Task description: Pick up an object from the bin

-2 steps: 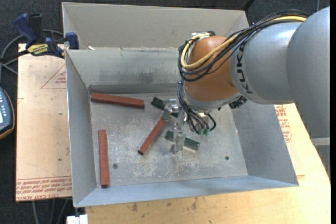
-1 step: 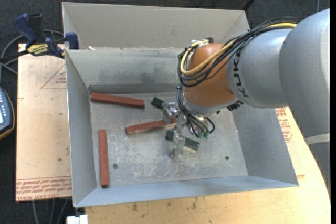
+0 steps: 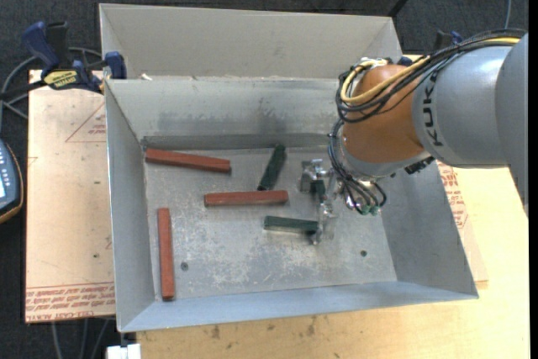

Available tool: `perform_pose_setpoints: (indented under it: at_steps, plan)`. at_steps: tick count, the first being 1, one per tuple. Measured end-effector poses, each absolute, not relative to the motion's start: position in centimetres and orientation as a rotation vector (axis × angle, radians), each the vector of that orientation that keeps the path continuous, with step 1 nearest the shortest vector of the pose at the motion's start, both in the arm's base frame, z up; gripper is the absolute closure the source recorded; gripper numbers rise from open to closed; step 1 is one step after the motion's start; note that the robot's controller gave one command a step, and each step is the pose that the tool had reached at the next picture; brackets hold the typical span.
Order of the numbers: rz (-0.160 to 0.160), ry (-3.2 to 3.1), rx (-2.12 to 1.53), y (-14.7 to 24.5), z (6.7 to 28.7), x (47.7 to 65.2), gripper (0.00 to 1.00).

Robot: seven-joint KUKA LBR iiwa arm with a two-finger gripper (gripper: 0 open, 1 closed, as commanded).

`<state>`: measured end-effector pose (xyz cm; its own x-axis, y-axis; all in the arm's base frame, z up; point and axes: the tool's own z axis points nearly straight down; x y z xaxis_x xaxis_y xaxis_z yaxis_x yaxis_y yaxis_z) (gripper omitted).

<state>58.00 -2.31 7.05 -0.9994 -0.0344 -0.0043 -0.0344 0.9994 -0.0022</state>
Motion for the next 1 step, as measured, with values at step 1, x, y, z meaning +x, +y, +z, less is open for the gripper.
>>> perform_pose_setpoints:
  at_steps: [1]
  plan:
    - [0.003,3.140,0.117,0.63,9.77,52.99,0.00]
